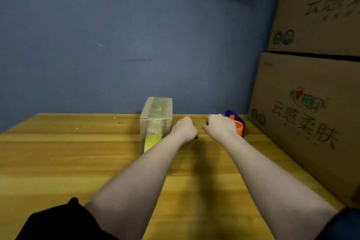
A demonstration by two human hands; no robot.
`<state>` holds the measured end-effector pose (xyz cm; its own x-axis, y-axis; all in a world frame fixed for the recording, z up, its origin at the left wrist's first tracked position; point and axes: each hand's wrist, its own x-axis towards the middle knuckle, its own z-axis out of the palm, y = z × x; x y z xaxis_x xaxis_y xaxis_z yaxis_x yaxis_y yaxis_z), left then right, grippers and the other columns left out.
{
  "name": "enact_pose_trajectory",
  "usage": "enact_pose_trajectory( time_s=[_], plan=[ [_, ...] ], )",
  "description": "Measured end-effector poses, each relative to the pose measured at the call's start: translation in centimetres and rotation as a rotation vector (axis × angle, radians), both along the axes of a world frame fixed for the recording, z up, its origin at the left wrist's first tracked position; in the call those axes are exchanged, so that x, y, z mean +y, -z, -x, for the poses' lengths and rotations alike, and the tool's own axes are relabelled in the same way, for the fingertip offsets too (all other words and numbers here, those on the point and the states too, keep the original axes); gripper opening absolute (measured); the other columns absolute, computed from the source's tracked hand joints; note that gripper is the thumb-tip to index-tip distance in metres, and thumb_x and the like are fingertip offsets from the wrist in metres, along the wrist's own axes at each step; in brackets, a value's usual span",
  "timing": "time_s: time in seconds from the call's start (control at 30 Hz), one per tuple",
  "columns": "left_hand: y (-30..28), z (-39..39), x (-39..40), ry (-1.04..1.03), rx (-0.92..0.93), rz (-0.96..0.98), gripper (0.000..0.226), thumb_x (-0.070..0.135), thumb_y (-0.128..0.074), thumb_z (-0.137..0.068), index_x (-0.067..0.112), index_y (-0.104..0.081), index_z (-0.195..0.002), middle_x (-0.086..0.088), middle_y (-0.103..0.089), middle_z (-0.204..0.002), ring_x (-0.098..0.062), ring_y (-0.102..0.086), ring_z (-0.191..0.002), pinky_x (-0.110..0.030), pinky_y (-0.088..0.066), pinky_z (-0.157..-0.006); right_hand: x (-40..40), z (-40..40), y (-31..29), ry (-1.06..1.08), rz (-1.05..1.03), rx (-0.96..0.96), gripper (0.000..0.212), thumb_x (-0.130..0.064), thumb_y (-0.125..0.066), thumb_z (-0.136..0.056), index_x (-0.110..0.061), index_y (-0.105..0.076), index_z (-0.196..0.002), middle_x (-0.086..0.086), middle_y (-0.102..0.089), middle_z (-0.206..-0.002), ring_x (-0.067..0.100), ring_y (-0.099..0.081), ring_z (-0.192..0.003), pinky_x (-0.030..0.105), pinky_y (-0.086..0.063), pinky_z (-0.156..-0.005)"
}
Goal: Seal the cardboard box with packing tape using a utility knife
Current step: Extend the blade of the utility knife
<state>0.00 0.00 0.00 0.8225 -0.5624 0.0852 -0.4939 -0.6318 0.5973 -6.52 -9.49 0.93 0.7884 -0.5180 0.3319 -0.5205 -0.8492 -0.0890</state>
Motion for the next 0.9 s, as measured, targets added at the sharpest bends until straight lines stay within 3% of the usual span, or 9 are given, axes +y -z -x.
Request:
enact_pose_trajectory(
  time_s=[0.27, 0.37, 0.47, 0.7, 0.9],
  plan=[
    [3.3, -3.2, -3.0, -0.044, 0.161, -0.086, 0.050, 0.012, -0.047, -0.093, 0.006, -0.035, -0.141, -0.017, -0.042, -0.145, -0.034, -0.048, -0.127, -0.037, -0.042, -0.104, -3.1, -4.0, 4.0, 0.070, -0.301, 0.135, 0.032, -0.023, -0.044, -0.092, -0.012, -0.063, -0.115, 0.013, -0.063, -0.121, 0.034, -0.061, -0.108, 0.034, -0.047, -0.077],
    [4.8, -4.1, -4.0, -0.055, 0.192, -0.113, 0.049, 0.014, -0.046, -0.094, 0.007, -0.035, -0.141, -0.017, -0.044, -0.142, -0.036, -0.047, -0.125, -0.043, -0.043, -0.103, -4.0, -5.5, 5.7, 0.051, -0.391, 0.150, 0.037, -0.022, -0.042, -0.093, -0.010, -0.058, -0.124, 0.014, -0.054, -0.132, 0.034, -0.053, -0.120, 0.036, -0.045, -0.092],
    [5.9, -4.7, -4.8, -0.076, 0.153, -0.176, 0.045, 0.017, -0.042, -0.094, 0.009, -0.037, -0.138, -0.016, -0.047, -0.139, -0.036, -0.045, -0.127, -0.043, -0.040, -0.105, -4.5, -6.5, 7.1, 0.071, -0.373, 0.211, 0.044, -0.026, -0.036, -0.096, -0.010, -0.047, -0.135, 0.013, -0.041, -0.141, 0.032, -0.036, -0.132, 0.038, -0.034, -0.104],
    [7.5, -5.0, -6.0, -0.081, 0.192, -0.131, 0.048, 0.015, -0.038, -0.095, 0.010, -0.034, -0.142, -0.014, -0.038, -0.148, -0.033, -0.031, -0.139, -0.044, -0.029, -0.113, -4.6, -7.8, 9.0, 0.023, -0.330, 0.174, 0.039, -0.022, -0.034, -0.097, -0.019, -0.050, -0.132, 0.009, -0.041, -0.134, 0.029, -0.032, -0.127, 0.039, -0.030, -0.101],
    [7.8, -4.7, -5.7, -0.086, 0.252, 0.000, 0.055, 0.016, -0.039, -0.092, 0.024, -0.031, -0.146, -0.012, -0.046, -0.143, -0.034, -0.046, -0.127, -0.043, -0.042, -0.104, -4.6, -8.7, 9.3, 0.000, -0.617, 0.110, 0.041, -0.023, -0.033, -0.093, -0.019, -0.061, -0.123, 0.009, -0.052, -0.129, 0.032, -0.039, -0.123, 0.040, -0.034, -0.098]
  ],
)
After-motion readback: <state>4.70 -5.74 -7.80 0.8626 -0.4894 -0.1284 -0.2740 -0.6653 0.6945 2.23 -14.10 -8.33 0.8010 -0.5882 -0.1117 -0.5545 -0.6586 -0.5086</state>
